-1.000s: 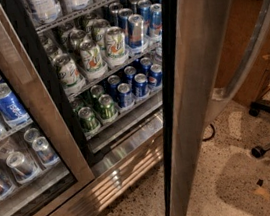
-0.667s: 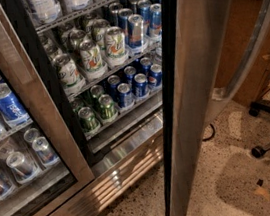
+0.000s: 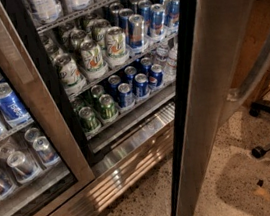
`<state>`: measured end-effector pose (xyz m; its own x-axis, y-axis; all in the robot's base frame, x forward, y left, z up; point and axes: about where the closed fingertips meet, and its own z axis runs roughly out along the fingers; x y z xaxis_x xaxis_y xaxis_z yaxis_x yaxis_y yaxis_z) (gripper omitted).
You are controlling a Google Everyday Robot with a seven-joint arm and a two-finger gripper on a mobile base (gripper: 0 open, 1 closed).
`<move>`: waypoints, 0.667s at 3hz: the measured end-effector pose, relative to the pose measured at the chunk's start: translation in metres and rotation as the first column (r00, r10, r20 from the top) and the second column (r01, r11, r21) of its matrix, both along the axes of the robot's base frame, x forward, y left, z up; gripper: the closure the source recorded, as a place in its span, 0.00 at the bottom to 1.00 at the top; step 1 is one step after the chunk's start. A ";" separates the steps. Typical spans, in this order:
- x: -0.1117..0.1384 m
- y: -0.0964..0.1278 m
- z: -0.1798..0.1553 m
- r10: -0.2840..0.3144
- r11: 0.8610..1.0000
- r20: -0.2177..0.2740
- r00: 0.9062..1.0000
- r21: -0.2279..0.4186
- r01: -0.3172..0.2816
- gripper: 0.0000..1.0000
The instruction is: Open right fridge door
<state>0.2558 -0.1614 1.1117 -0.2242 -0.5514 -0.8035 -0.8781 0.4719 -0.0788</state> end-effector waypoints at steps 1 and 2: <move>-0.052 -0.077 -0.034 -0.144 0.989 -0.076 0.987 -0.048 0.141 0.00; -0.103 -0.124 -0.049 -0.271 0.962 -0.120 0.955 -0.063 0.265 0.00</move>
Offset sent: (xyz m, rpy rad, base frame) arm -0.1939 -0.1811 -0.0760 -0.0436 0.2496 -0.4053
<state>0.1527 -0.2849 1.0625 -0.4664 -0.4927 -0.7347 -0.7243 0.6895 -0.0026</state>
